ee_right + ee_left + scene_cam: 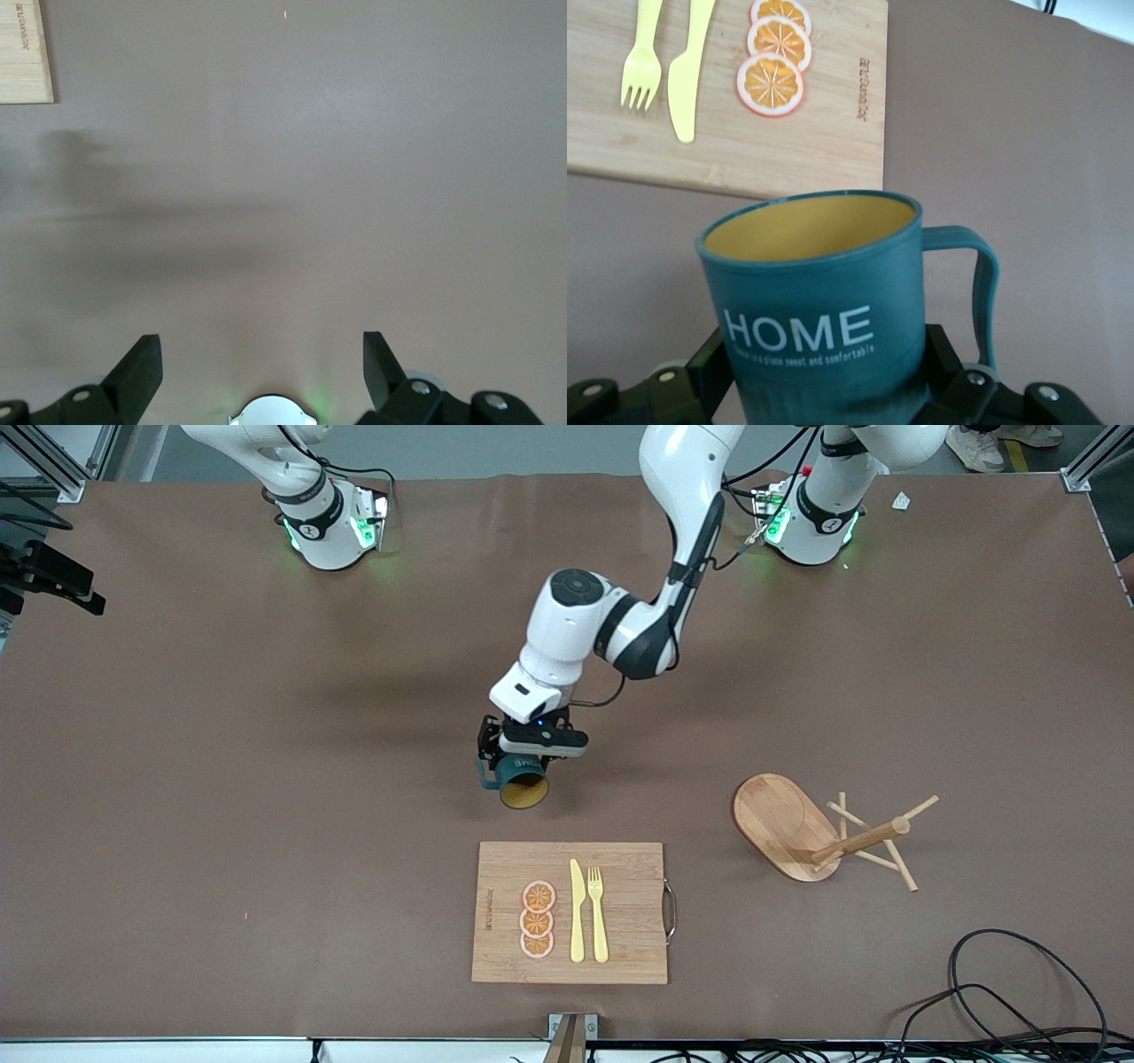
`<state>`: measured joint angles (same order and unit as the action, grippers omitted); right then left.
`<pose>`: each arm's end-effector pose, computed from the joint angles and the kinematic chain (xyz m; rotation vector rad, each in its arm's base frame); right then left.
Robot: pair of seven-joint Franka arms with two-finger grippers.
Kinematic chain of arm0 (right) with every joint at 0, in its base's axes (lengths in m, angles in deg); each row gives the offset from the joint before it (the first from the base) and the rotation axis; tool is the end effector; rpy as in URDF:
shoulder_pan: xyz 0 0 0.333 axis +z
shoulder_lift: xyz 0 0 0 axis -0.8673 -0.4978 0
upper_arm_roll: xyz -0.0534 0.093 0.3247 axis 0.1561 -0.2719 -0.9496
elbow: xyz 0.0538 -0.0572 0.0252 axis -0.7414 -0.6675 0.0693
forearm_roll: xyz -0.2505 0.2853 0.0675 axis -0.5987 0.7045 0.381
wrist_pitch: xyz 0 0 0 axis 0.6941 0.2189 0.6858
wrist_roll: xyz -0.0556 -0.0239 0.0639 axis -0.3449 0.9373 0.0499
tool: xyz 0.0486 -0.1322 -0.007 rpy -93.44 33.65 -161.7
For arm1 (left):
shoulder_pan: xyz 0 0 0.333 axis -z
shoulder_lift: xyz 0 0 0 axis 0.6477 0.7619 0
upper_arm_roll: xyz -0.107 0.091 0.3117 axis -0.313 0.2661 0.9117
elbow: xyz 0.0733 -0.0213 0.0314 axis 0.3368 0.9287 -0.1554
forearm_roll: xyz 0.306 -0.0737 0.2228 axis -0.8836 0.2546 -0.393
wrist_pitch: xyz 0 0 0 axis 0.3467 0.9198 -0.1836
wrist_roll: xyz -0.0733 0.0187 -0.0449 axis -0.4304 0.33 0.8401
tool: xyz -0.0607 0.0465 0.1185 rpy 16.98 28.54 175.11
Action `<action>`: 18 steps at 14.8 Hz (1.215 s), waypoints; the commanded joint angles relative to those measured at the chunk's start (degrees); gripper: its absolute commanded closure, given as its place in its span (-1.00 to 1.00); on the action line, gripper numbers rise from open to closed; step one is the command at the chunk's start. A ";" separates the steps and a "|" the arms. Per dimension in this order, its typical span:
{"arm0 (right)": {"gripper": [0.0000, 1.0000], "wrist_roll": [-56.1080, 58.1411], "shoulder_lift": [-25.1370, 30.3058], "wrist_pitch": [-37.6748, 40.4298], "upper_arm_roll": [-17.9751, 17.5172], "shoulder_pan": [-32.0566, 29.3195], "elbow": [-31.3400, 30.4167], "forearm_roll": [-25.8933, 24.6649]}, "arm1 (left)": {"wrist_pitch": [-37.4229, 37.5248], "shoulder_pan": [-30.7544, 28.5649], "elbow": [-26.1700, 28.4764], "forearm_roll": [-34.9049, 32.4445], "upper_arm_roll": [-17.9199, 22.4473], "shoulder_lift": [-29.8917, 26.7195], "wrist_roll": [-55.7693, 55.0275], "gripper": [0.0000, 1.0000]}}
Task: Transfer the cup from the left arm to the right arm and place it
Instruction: 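Carry the teal mug with the left gripper toward the table middle, then set the teal mug down on the table and open the left gripper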
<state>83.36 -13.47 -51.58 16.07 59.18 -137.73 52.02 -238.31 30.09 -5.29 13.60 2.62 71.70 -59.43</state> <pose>0.4944 -0.0388 0.6600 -3.1331 0.0339 0.1096 0.4954 -0.6129 0.2679 2.7668 0.1441 0.5974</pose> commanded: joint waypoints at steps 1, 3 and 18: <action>-1.00 0.66 1.61 0.03 0.04 -0.35 -1.44 -0.11 | 1.16 2.13 -5.42 -12.87 1.87 4.84 -16.54 -0.33; -1.00 0.66 1.61 0.20 0.13 -0.44 -1.53 -0.11 | 1.33 3.71 -5.69 -21.86 1.78 5.64 -25.18 -0.33; -1.00 -0.04 1.26 0.91 -0.13 -0.09 -0.48 -0.02 | 10.47 17.34 -8.50 -59.22 8.72 16.62 -55.78 -0.24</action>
<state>83.37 -13.47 -50.89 16.05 59.19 -137.72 52.01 -228.93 46.50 -12.02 -41.06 9.85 86.06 -111.57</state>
